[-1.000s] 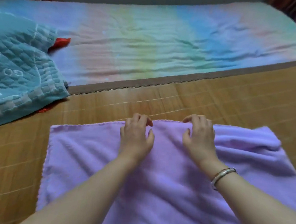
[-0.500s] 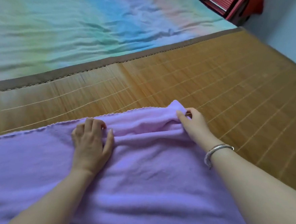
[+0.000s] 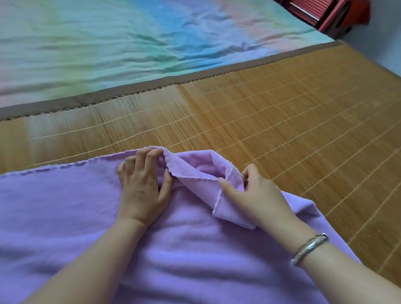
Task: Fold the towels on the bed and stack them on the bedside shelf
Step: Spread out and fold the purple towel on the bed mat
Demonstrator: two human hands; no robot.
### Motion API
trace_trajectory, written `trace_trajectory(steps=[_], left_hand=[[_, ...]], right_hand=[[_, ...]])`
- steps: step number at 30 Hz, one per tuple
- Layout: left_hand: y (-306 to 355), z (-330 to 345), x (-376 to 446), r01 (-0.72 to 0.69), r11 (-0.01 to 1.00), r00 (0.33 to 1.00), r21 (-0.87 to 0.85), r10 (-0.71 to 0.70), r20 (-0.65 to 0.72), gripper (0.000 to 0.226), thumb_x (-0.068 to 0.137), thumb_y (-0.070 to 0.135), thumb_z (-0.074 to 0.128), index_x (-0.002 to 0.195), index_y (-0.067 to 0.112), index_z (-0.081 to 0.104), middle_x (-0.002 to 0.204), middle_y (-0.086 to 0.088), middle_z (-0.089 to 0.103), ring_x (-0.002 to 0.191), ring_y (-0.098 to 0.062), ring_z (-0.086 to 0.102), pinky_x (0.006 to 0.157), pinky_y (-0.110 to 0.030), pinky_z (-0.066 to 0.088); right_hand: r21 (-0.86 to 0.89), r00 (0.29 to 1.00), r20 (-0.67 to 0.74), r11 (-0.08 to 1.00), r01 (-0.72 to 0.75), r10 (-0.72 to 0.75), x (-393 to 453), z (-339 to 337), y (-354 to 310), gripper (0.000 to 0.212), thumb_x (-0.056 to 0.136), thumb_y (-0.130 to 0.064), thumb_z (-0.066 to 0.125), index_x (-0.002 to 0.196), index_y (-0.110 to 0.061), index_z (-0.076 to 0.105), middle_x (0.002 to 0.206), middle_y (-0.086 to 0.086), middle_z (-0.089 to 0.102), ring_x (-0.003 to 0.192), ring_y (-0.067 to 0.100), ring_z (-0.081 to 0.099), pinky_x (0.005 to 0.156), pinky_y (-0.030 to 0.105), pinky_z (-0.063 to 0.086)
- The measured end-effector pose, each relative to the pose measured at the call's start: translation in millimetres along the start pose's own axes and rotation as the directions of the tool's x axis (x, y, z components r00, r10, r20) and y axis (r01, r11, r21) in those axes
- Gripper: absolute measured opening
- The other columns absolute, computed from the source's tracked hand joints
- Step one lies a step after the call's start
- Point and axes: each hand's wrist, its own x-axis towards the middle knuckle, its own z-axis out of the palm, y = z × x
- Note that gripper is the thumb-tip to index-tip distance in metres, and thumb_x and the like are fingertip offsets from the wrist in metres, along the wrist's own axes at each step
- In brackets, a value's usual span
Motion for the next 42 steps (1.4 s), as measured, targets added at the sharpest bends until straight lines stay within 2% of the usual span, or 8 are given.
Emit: trace_trajectory(steps=[5,8,16,24,29,34,37,42], left_hand=[[-1,1,-1,-0.012,1.000,1.000,0.010,0.012,-0.003,0.046,0.075,0.034,0.044,0.118,0.017,0.048,0.105,-0.005,0.053,0.094,-0.028,0.048,0.088,-0.044,0.030],[0,1,-1,-0.002,1.000,1.000,-0.009,0.002,0.008,0.048,0.078,0.034,0.043,0.124,0.021,0.047,0.099,-0.001,0.054,0.094,-0.025,0.053,0.090,-0.043,0.028],[-3,1,0,-0.033,0.999,0.999,-0.012,0.033,0.033,0.056,0.080,0.032,0.046,0.136,0.027,0.041,0.098,0.003,0.051,0.095,-0.020,0.051,0.090,-0.042,0.030],[-5,1,0,-0.036,0.999,0.999,0.028,0.037,-0.004,0.004,0.085,0.026,0.046,0.089,0.025,0.048,0.081,0.008,0.057,0.077,-0.022,0.054,0.081,-0.036,0.026],[-2,-2,4,0.039,0.999,0.999,-0.028,-0.039,0.022,0.005,0.084,0.023,0.050,0.084,0.026,0.046,0.074,0.008,0.058,0.074,-0.024,0.058,0.077,-0.036,0.025],[7,-11,63,0.404,0.904,0.915,-0.138,-0.400,0.056,0.006,0.090,0.026,0.050,0.093,0.022,0.053,0.086,0.000,0.068,0.090,-0.026,0.061,0.089,-0.036,0.036],[7,-3,79,0.532,0.810,0.846,-0.246,-0.504,0.171,0.016,0.089,0.025,0.052,0.105,0.023,0.052,0.097,0.006,0.066,0.102,-0.022,0.060,0.099,-0.042,0.038],[-12,15,50,0.275,0.920,0.961,-0.280,-0.257,0.100,0.035,0.080,0.029,0.053,0.115,0.026,0.055,0.107,0.013,0.064,0.106,-0.017,0.057,0.097,-0.039,0.038]], right_hand=[[-0.227,0.999,0.035,0.974,0.010,-0.002,7,-5,-20,0.024,0.083,-0.039,0.048,0.095,-0.019,0.054,0.098,0.005,0.065,0.094,0.029,0.059,0.078,0.038,0.044],[0.059,0.997,-0.020,0.996,-0.068,0.069,22,-17,-27,0.019,0.087,-0.031,0.043,0.074,-0.021,0.053,0.090,0.003,0.064,0.086,0.028,0.057,0.069,0.033,0.041],[0.280,0.764,-0.628,0.874,0.397,-0.146,49,-53,-55,0.019,0.086,-0.023,0.038,0.079,-0.017,0.055,0.071,-0.003,0.056,0.075,0.026,0.055,0.066,0.037,0.044],[-0.259,0.952,-0.297,0.954,-0.154,0.073,73,-46,-38,0.024,0.093,-0.021,0.039,0.110,-0.012,0.054,0.118,0.017,0.055,0.108,0.036,0.056,0.076,0.036,0.037],[0.374,0.936,-0.202,0.906,-0.199,0.289,106,-41,-49,0.027,0.089,-0.020,0.034,0.099,-0.009,0.057,0.077,0.016,0.071,0.063,0.033,0.070,0.065,0.043,0.059],[0.740,0.977,-0.082,0.669,-0.071,0.195,140,-38,-58,0.045,0.098,-0.038,0.039,0.141,-0.031,0.025,0.134,-0.002,0.043,0.117,0.022,0.048,0.090,0.039,0.047],[0.543,0.972,-0.225,0.837,0.072,0.062,130,-22,-32,0.050,0.089,0.001,0.038,0.130,-0.028,0.043,0.141,0.006,0.044,0.110,0.019,0.049,0.084,0.028,0.043],[0.012,0.954,-0.216,0.976,0.217,-0.209,120,11,-7,0.035,0.092,-0.010,0.045,0.115,-0.029,0.063,0.123,0.006,0.052,0.113,0.031,0.047,0.101,0.036,0.035]])
